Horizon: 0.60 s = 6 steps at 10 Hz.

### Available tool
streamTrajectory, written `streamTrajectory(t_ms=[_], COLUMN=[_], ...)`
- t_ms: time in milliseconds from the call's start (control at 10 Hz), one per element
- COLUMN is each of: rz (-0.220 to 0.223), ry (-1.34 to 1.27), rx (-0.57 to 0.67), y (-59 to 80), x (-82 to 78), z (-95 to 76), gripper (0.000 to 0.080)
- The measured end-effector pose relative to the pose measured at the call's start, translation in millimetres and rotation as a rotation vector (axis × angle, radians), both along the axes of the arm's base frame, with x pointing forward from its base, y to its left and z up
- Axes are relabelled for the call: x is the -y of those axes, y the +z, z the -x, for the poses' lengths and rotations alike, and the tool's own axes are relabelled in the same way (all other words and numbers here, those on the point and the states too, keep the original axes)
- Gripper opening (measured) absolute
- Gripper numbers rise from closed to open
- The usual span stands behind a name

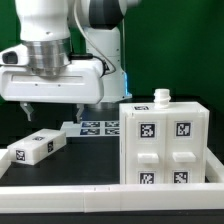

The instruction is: Assemble cabinet

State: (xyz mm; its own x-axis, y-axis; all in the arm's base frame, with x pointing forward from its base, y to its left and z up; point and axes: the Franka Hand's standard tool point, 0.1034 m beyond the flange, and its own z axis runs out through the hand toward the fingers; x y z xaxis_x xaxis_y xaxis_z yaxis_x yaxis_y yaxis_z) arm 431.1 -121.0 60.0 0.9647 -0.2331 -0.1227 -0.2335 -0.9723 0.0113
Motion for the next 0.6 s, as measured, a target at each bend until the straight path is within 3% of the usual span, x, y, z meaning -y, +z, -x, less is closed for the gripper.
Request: streamTrajectory(t_ms=[400,600], rz=[-0.002,-0.012], ry=[0.017,-0.057], rx=[-0.001,-0.013], y=[-0.6,-9.8], x=[-1.3,15.8], z=[-0.1,6.8], gripper=[0.0796,0.0796])
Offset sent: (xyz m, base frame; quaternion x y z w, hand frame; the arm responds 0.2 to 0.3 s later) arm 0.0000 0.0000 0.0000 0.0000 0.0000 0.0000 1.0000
